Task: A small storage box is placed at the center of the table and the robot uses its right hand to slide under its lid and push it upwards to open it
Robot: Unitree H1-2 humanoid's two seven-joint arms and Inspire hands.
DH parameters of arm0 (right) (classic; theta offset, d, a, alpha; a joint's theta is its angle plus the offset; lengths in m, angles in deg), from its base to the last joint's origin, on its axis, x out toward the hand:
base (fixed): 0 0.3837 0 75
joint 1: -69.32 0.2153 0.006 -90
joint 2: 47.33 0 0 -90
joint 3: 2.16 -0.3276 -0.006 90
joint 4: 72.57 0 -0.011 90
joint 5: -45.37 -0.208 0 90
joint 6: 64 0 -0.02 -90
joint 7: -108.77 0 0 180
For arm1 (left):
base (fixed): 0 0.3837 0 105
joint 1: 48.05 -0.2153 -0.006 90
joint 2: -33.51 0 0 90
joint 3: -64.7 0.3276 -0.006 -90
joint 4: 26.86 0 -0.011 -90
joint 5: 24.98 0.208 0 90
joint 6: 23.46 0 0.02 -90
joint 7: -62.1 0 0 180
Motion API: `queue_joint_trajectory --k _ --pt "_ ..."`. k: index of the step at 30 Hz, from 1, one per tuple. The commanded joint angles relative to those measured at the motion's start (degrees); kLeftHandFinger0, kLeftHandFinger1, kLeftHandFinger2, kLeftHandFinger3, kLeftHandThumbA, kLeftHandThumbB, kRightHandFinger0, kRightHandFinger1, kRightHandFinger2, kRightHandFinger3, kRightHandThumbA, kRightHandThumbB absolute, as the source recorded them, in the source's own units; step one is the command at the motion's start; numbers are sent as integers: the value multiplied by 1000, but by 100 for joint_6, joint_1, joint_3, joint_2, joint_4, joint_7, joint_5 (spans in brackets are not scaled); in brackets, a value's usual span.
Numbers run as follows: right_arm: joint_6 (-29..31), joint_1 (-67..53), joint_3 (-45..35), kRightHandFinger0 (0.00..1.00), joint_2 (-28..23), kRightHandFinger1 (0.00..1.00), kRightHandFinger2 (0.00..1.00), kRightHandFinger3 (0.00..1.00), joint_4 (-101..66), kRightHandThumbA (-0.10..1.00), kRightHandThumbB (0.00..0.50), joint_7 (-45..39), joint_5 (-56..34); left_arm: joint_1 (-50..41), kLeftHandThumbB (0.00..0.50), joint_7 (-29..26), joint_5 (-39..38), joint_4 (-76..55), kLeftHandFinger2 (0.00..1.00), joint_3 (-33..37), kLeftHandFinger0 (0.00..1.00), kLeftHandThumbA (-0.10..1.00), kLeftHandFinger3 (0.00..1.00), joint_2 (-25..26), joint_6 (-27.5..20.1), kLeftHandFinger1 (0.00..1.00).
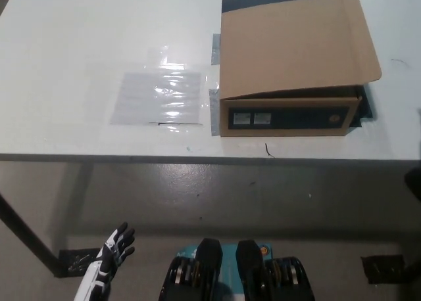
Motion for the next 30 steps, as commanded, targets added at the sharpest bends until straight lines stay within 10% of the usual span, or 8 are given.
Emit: queue_joint_trajectory --k 1,30 --pt "347 420 -62 1000 -54 1000 1000 1000 437 1000 345 -370 39 58 334 93 -63 -49 1000 14 1000 1000 1000 61 -162 1000" --pt "312 1092 -35 1000 230 1000 1000 1000 1399 1000 347 -181 253 117 335 188 -159 1 1000 1 1000 1000 1000 92 -263 1000"
